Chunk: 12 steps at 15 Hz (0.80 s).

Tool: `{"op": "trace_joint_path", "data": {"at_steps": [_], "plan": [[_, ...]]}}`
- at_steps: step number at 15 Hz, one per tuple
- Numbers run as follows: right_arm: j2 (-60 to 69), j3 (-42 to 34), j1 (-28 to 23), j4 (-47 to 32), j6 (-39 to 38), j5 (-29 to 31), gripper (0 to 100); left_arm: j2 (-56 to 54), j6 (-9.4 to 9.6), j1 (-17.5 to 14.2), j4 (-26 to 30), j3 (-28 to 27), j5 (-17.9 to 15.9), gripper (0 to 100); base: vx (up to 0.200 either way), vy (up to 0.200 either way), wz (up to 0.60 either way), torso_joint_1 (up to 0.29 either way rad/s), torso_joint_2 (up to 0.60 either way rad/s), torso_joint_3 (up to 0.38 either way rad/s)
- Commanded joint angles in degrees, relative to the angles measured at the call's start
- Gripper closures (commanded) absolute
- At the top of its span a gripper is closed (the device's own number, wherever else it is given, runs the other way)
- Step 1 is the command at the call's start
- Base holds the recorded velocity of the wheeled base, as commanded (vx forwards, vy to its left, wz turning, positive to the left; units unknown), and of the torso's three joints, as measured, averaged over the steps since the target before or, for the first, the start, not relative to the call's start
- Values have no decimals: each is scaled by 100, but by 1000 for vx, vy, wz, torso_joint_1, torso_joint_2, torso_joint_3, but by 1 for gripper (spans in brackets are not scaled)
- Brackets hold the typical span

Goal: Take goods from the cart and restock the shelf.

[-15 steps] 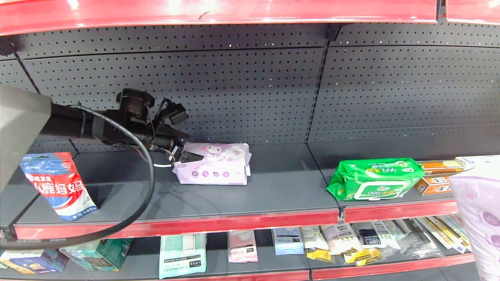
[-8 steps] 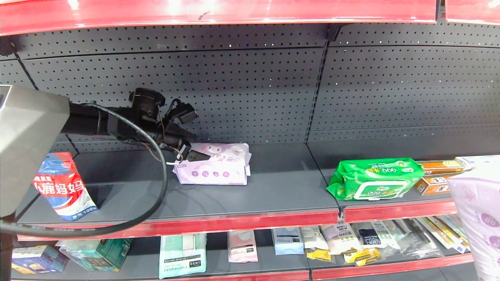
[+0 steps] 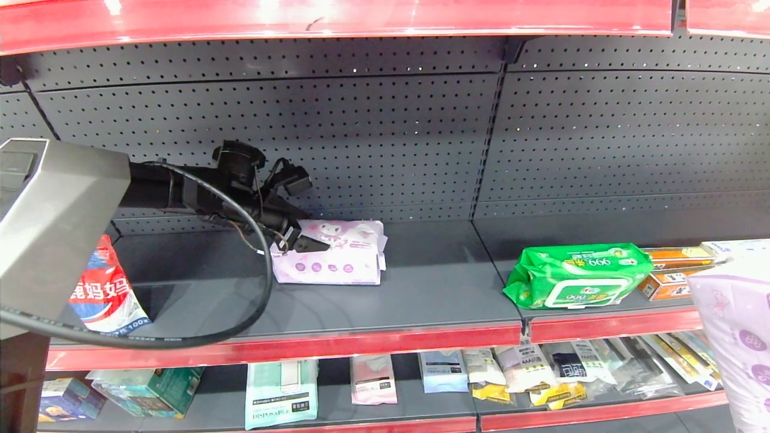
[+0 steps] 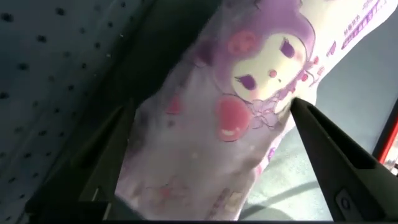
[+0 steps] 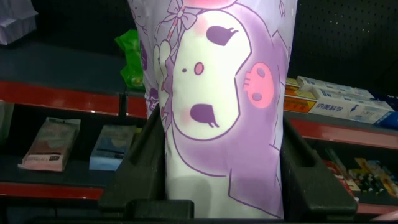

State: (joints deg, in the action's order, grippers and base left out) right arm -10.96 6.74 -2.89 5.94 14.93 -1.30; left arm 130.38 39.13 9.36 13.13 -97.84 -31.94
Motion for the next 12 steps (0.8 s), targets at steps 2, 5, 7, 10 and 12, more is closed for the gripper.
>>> {"op": "trace_joint_path", "data": {"at_steps": [2,5,7,10,12], "plan": [[-11,-15,-1,4,1,-1,100,111,7,57,32,-7,4,0,0,0,0,0,0,0],[-11,-15,-1,4,1,7,100,146,7,118,32,-7,4,0,0,0,0,0,0,0],[-3,-15,-1,4,1,7,100,190,7,136,41,-7,4,0,0,0,0,0,0,0],[-11,-15,-1,4,10,25,100,260,24,171,14,-16,12,0,0,0,0,0,0,0],[-11,-15,-1,4,10,25,100,269,51,171,14,-16,12,0,0,0,0,0,0,0]]}}
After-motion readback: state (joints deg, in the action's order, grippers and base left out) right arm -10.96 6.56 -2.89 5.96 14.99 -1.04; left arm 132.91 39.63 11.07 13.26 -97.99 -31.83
